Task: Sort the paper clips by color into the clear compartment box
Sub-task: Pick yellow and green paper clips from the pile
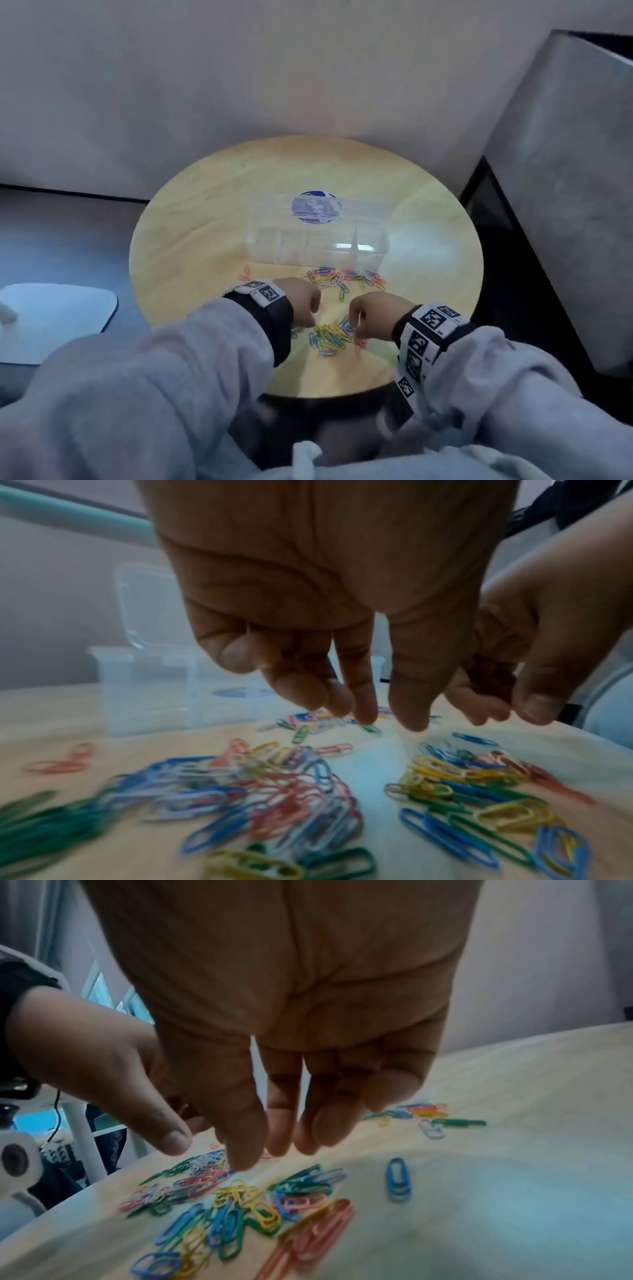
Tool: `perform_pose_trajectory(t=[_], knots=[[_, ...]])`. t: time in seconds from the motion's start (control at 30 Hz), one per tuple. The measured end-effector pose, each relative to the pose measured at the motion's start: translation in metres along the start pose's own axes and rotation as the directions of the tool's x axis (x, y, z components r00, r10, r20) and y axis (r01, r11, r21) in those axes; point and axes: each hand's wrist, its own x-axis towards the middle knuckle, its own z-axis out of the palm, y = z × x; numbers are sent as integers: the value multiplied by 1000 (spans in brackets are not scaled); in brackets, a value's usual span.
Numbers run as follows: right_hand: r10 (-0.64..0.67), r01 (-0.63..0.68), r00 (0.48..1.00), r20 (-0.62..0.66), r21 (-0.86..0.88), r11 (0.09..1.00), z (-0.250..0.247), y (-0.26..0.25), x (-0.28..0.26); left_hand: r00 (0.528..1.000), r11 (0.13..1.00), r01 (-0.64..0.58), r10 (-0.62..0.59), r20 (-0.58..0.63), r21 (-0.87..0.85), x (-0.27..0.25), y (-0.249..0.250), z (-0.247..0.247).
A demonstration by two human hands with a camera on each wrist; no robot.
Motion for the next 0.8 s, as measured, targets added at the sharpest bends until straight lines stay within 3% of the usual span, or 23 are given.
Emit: perform_pose_trajectory(t=[0.07,0.23,0.47,0.67,0.73,0.8], knots=[[61,-61,997,51,-4,998,6,14,22,998,999,-24,22,58,25,27,6,3],[72,-72,997,18,-25,997,15,24,22,994,993,-50,39,105,104,35,15,9],[15,-14,999,-44,25,1000,26,23,33,999,998,-26,24,28,58,41,12,20],[21,-4,996,-88,186,983,25,30,29,998,958,29,-42,-38,-284,37,-12,19],[45,-9,993,-108,311,950,21,35,27,999,894,40,-49,-8,-446,35,-19,18],[65,-19,995,-81,471,882,20,40,28,996,751,83,-52,67,-655,35,-23,18]])
